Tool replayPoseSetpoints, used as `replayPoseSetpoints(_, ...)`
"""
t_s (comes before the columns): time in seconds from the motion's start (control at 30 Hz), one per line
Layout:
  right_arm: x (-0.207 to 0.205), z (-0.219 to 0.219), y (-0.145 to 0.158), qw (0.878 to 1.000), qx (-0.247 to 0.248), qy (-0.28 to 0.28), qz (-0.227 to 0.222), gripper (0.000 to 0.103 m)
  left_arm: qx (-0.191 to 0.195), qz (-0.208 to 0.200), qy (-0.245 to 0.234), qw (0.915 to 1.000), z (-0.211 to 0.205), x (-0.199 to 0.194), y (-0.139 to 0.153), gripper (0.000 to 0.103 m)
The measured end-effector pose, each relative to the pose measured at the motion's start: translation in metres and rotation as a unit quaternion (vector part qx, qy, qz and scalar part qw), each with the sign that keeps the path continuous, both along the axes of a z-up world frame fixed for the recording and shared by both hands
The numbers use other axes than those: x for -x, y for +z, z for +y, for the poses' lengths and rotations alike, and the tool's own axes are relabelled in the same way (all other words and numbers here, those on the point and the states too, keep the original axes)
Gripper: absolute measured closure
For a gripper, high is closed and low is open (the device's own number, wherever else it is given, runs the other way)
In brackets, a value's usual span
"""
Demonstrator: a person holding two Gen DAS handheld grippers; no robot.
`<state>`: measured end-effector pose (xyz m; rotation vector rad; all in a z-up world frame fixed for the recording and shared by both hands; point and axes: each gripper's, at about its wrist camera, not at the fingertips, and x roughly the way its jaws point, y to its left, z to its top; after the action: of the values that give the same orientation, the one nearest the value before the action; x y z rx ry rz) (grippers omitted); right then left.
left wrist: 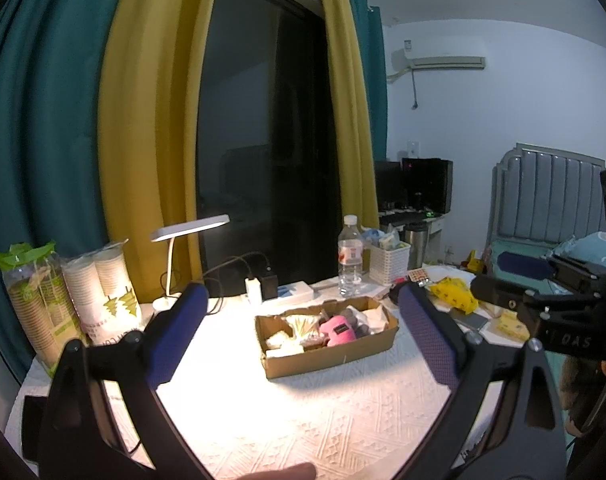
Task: Organize soft objects
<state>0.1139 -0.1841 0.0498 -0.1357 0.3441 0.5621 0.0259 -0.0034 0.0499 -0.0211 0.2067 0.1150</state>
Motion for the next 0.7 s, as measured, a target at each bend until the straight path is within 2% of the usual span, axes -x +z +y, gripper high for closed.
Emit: replayPoseSetpoints(0.7, -0.0016, -0.0025, -0.0038, 1.0, -0.003, -0.008, 0.003, 0.035, 0.0, 0.001, -0.002, 1.0, -0.0036, -0.0011, 0.0011, 0.005)
